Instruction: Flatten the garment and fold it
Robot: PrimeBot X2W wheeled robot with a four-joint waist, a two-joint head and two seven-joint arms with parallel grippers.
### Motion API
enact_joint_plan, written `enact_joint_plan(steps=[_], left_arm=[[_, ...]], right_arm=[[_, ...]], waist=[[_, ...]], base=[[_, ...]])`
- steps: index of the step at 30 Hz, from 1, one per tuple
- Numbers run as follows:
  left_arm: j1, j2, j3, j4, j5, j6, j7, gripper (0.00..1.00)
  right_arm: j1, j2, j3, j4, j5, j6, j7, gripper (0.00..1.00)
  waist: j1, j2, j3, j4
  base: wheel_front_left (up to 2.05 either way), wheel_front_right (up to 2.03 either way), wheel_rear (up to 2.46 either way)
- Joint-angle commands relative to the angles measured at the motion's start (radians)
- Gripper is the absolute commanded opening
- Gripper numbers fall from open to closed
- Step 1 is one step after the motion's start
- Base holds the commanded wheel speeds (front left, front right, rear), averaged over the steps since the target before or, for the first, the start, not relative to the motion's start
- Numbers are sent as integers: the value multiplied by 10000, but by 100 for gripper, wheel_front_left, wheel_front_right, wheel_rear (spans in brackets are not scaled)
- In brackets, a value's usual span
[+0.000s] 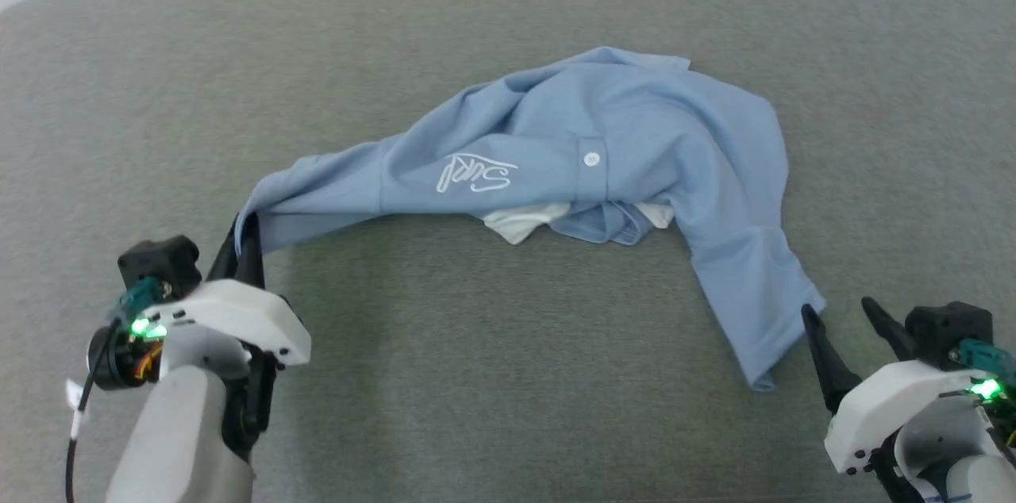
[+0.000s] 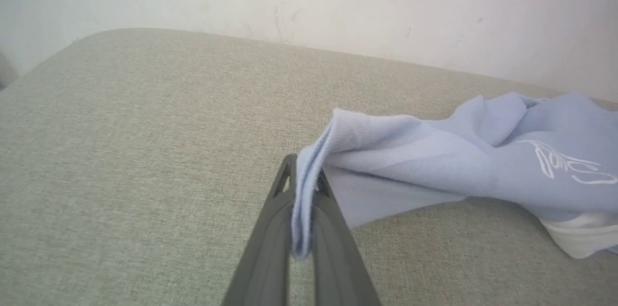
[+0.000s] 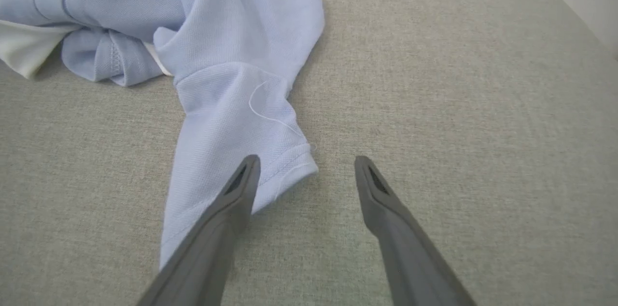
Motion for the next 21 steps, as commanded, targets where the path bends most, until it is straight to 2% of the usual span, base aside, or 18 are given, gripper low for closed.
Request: enact_joint_plan(steps=[1, 2, 3, 9, 18, 19, 20, 21], left_arm=[[220, -15, 31, -95, -67, 72, -69, 0], [367, -46, 0, -300, -70, 69, -126, 16], [515, -75, -82, -476, -81, -7, -128, 100], [1053, -287, -315, -915, -74, -10, -350, 100], [1349, -717, -615, -810, -127, 45, -684, 100], [1366, -734, -631, -778, -133, 50, -700, 100], [1381, -743, -641, -748, -141, 58, -712, 100], [1400, -744, -642, -719, -148, 70, -728, 100]], right_arm=[[-159, -49, 18, 41, 70, -21, 70, 100], [-229, -130, 34, 125, 127, -21, 276, 100], [-317, -232, 97, 220, 153, -21, 474, 100], [-1131, -619, 198, 1044, 137, -21, 1272, 100], [-1761, -916, 156, 2598, -186, -21, 1778, 100], [-1791, -913, 155, 2681, -180, -21, 1703, 36], [-1811, -919, 143, 2718, -182, -21, 1582, 0], [-1816, -949, 130, 2705, -214, -21, 1444, 0]], waist=[[-1, 0, -193, 360], [-1, 0, -191, 456], [-1, 0, -180, 538], [-1, 0, -62, 885], [-1, 0, 135, 1364], [-1, 0, 136, 1381], [-1, 0, 126, 1386], [-1, 0, 96, 1375]], base=[[0, 0, 0], [0, 0, 0], [0, 0, 0], [0, 0, 0], [0, 0, 0], [0, 0, 0], [0, 0, 0], [0, 0, 0]])
